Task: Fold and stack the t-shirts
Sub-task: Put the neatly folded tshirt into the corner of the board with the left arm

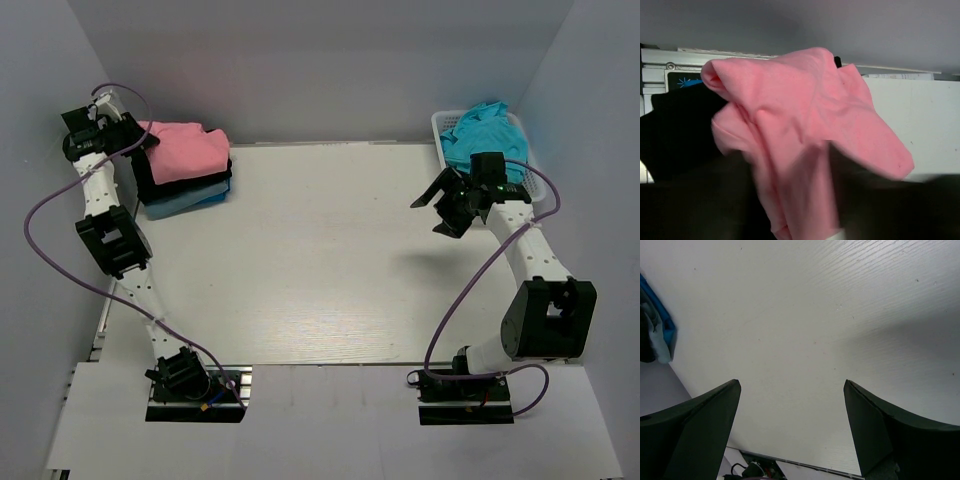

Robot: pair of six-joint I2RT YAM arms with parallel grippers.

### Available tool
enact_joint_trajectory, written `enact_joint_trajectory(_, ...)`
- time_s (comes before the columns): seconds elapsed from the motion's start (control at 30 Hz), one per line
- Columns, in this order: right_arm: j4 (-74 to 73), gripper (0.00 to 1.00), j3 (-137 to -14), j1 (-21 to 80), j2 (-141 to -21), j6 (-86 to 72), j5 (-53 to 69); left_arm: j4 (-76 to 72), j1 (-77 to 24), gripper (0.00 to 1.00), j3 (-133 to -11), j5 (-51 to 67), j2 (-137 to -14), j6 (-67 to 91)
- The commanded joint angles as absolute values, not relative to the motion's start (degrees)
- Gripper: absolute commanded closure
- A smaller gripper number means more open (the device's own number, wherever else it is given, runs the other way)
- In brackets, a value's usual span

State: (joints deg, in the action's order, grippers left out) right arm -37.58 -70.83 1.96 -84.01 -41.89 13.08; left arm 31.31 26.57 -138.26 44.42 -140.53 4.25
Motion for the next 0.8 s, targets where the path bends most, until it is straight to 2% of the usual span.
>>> enact_joint_trajectory(0.0, -37.9, 0.1, -73.3, 2.1, -84.4, -42.0, 14.0, 30.0, 27.2, 0.01, -137.6, 44.0, -140.3, 4.0)
enact_joint_trajectory(0.27, -36.5, 0.1, -73.0, 2.2, -84.4, -42.3, 15.1, 31.1, 27.2, 0.0, -136.1, 35.3, -136.5, 7.0)
enact_joint_trajectory(0.43, -36.2, 0.1, -72.6, 2.3, -84.1, -41.1, 15.6, 33.5, 25.4, 0.0, -135.5, 22.5, -132.3, 8.7)
enact_joint_trajectory(0.6, -36.3, 0.1, -71.5, 2.3, -83.2, -38.9, 15.1, 36.3, 24.2, 0.0, -131.1, 16.5, -126.3, 9.8)
enact_joint_trajectory(0.77, -36.1, 0.1, -70.0, 2.2, -82.9, -36.9, 16.3, 37.5, 20.8, 0.0, -127.8, 15.8, -120.3, 9.3)
